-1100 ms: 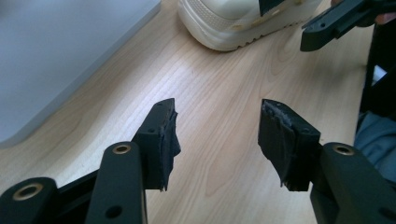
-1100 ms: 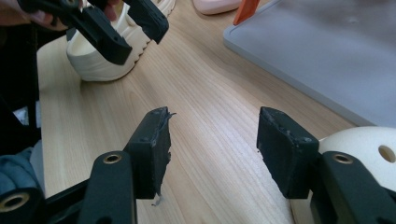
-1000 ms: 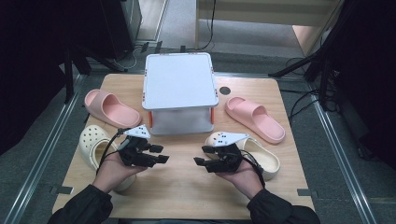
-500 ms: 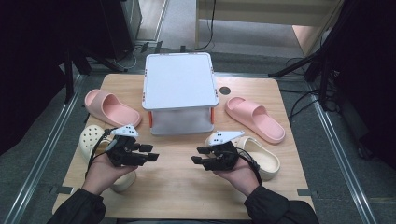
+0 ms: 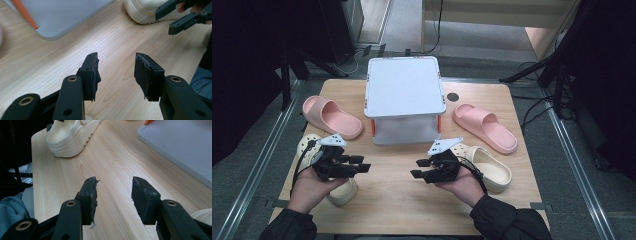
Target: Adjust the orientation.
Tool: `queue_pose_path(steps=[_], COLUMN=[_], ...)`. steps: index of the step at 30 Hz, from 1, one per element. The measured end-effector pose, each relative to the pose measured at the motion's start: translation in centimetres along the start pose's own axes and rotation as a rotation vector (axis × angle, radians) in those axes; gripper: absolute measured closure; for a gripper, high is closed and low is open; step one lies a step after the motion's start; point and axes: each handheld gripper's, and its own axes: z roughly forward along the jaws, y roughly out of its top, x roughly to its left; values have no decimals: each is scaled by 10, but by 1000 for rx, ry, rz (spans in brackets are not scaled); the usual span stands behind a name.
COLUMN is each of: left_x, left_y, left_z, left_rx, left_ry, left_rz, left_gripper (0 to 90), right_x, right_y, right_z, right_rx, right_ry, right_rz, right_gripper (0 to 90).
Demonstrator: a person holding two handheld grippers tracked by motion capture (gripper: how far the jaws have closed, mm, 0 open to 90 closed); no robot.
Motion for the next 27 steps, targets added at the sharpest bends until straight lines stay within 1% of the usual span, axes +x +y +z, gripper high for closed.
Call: queue_pose_path(steps=[1, 3, 4, 6, 7, 8, 10, 11, 12, 13, 14, 17, 20, 21, 23, 24, 26, 27], left_x=[2, 5, 5, 7, 10, 10, 11, 14, 14, 17, 17, 23, 28, 29, 33, 33, 38, 43], left_y=[-2, -4, -4, -7, -10, -11, -12, -16, -16, -19, -19, -24, -29, -30, -34, -34, -38, -41], left_z=[-5, -10, -10, -15, -21, -23, -25, -32, -32, -39, -39, -53, -64, -67, -78, -78, -85, -86], left_rx=[-1, -8, -8, -11, -16, -19, -21, -25, -25, -39, -39, -58, -70, -78, -97, -97, -100, -109], left_ry=[23, 36, 36, 55, 78, 90, 94, 111, 111, 125, 125, 155, 174, 178, 206, 206, 223, 237], left_rz=[-4, -16, -16, -28, -28, -30, -35, -44, -44, -60, -60, -88, -111, -117, -137, -137, -148, -162], left_gripper=[542, 539, 537, 531, 530, 528, 529, 528, 527, 526, 524, 520, 516, 512, 497, 497, 497, 495], right_x=[0, 1, 1, 1, 1, 1, 1, 1, 1, 1, 1, 1, 2, 2, 2, 2, 3, 3], right_y=[1, 2, 2, 4, 5, 5, 6, 7, 7, 8, 8, 9, 11, 12, 13, 13, 14, 14], right_z=[2, 4, 4, 6, 7, 7, 9, 10, 10, 12, 12, 15, 17, 18, 20, 20, 22, 23], right_rx=[8, 14, 14, 18, 19, 21, 26, 28, 28, 34, 34, 40, 45, 44, 49, 49, 55, 58], right_ry=[4, 9, 9, 15, 17, 17, 22, 24, 24, 29, 29, 40, 46, 50, 56, 56, 59, 62], right_rz=[-5, -12, -12, -21, -22, -20, -17, -21, -21, -23, -23, -30, -28, -35, -34, -34, -37, -41], right_gripper=[559, 559, 559, 558, 558, 557, 554, 554, 554, 553, 553, 552, 552, 552, 552, 552, 552, 552])
